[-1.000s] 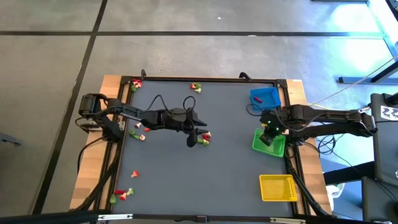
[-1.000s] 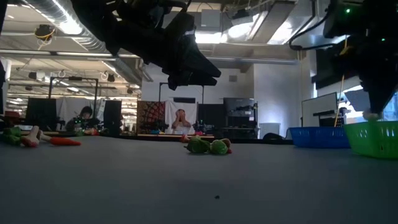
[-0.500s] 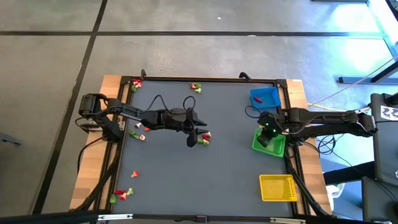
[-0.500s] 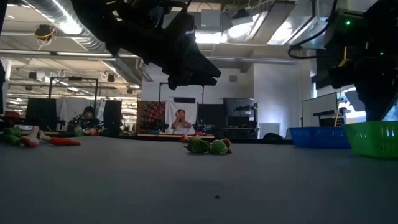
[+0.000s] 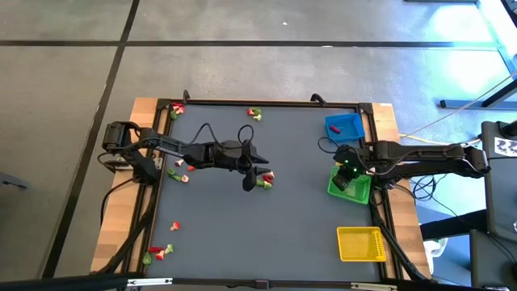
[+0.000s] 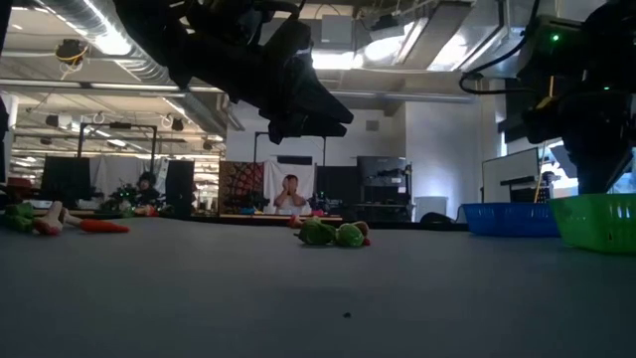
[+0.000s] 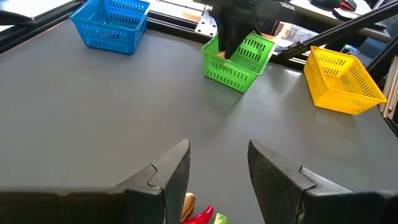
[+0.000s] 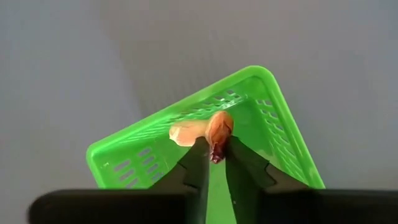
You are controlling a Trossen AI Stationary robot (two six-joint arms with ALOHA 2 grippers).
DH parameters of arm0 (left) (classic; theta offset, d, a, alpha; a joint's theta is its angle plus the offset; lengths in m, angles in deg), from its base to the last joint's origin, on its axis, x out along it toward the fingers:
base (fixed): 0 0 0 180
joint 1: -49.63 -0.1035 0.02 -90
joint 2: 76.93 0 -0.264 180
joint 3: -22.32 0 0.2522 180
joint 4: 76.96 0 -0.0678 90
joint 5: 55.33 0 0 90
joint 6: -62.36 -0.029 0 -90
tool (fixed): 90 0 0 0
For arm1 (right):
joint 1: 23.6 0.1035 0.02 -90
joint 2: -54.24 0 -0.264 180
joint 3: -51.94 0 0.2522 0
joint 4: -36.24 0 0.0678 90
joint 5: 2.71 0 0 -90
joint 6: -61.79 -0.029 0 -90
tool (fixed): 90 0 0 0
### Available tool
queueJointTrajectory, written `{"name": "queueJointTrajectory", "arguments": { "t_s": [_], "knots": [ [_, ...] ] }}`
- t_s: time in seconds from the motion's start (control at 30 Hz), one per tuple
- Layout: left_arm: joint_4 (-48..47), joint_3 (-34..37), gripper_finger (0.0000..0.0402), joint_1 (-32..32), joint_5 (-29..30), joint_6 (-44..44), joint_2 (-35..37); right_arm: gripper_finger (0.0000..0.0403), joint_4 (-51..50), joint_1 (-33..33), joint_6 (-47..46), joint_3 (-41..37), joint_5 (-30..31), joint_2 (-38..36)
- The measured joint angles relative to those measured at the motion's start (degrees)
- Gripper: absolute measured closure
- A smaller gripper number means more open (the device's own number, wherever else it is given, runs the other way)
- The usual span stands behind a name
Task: Sort produce into baskets
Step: Put the brown mushroom into the green basket
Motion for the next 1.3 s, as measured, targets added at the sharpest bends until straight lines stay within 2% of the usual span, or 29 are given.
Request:
{"name": "queueJointTrajectory", "arguments": {
  "t_s": [0.23, 0.37, 0.5, 0.67, 0.87, 1.03, 1.3],
  "knots": [
    [0.0, 0.0, 0.0245, 0.0, 0.0, -0.02, 0.0, 0.0288, -1.01, -0.01, 0.57, 0.93, -1.14, 0.0],
    [0.0, 0.0, 0.0245, 0.0, -0.01, -0.02, 0.0, 0.0284, -4.29, 0.01, 0.64, 5.86, -1.4, 0.0],
    [0.0, 0.0, 0.0245, 0.0, -0.02, 0.0, 0.0, 0.0288, -2.28, 0.01, 1.83, 10.54, -1.3, -0.01],
    [0.0, 0.0, 0.0245, 0.0, -0.01, 0.0, 0.0, 0.0288, 10.62, 0.01, 5.25, 11.34, -0.05, 0.26],
    [0.0, 0.0, 0.0245, 0.0, -0.02, 0.0, 0.0, 0.0288, 24.79, 0.05, 12.44, 11.39, 1.53, 4.34],
    [-0.25, 0.0, 0.0245, 0.0, -0.02, 0.02, 0.0, 0.0288, 34.9, 0.05, 16.56, 11.39, 1.62, 11.13],
    [-2.11, 0.0, 0.0244, 0.0, -0.02, 0.35, 0.0, 0.0285, 47.63, 0.05, 17.26, 11.38, -0.06, 24.3]
  ]
}}
